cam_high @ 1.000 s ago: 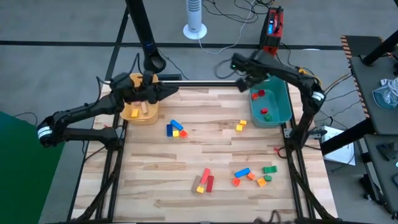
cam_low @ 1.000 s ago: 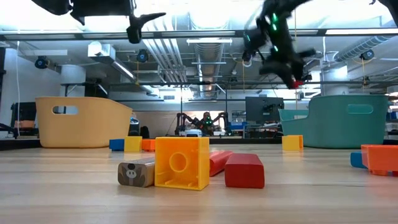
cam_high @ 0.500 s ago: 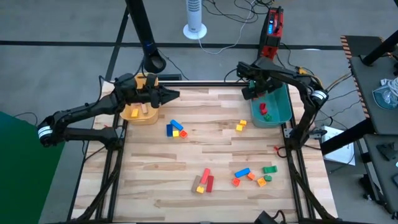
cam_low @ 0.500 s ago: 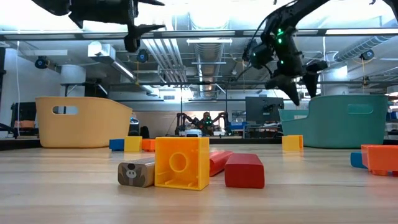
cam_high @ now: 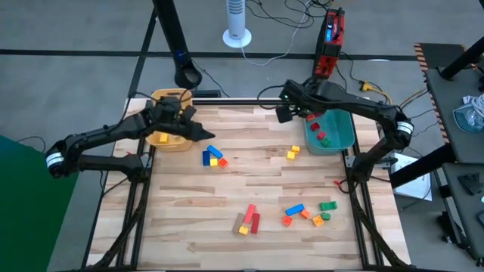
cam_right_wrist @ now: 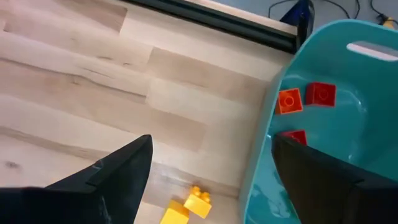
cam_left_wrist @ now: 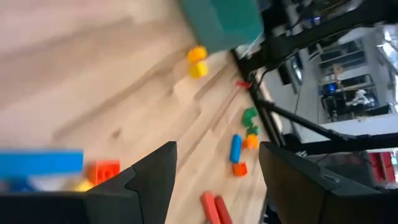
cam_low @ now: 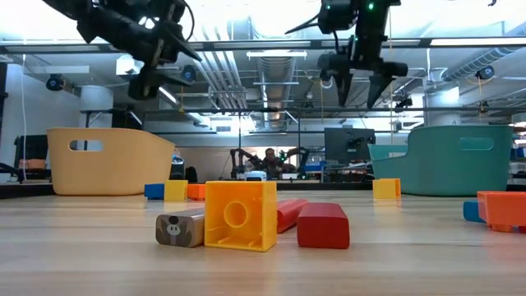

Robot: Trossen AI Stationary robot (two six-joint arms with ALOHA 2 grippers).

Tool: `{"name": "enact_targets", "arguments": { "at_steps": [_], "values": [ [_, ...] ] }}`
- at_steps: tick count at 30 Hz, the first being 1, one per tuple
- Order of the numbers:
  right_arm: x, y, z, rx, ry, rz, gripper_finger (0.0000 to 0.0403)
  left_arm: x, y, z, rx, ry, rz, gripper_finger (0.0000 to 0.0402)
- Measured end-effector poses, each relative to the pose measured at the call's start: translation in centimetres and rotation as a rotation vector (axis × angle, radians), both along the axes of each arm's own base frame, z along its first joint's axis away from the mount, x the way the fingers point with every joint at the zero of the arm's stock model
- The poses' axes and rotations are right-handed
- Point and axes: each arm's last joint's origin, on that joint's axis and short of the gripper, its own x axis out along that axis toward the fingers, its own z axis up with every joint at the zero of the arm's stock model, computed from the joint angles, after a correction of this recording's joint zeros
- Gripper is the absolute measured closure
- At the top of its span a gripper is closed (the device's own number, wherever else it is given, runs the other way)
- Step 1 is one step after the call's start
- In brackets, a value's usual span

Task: Sort blocks by size
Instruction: Put the blue game piece into the yellow bin

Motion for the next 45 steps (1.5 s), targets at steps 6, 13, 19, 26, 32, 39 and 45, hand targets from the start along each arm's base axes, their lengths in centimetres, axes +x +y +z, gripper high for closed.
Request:
{"name": "enact_targets", "arguments": {
  "at_steps": [6, 13, 19, 26, 32, 39, 45],
  "values": [
    [0.1, 0.1, 0.1, -0.015, 0.008, 0.041, 0.01, 0.6, -1.9, -0.3, -0.112, 0.046, -0.003, 0.0187],
    [0.1, 0.0, 0.1, -0.031, 0.034, 0.117, 0.0116, 0.8, -3.4, -0.9, -0.229, 0.14, 0.177, 0.0188],
    [0.3, -0.1, 0.2, -0.057, 0.046, 0.195, 0.0126, -0.4, -3.5, -3.1, -0.252, 0.4, 0.452, 0.0207],
    [0.3, -0.1, 0.2, -0.072, 0.08, 0.277, 0.0133, 1.6, -4.7, -3.5, -0.299, 0.439, 0.472, 0.0228],
    [0.6, -0.2, 0.3, -0.099, 0.07, 0.32, 0.0122, 4.3, -4.6, -2.6, -0.208, 0.557, 0.525, 0.0232],
    [0.8, -0.3, 0.4, -0.101, 0.062, 0.371, 0.0106, 6.5, -4.2, -3.5, -0.156, 0.78, 0.516, 0.0233],
    [0.8, -0.3, 0.4, -0.103, 0.069, 0.394, 0.0106, 7.1, -3.7, -6.0, -0.164, 0.869, 0.535, 0.0233]
  ]
}}
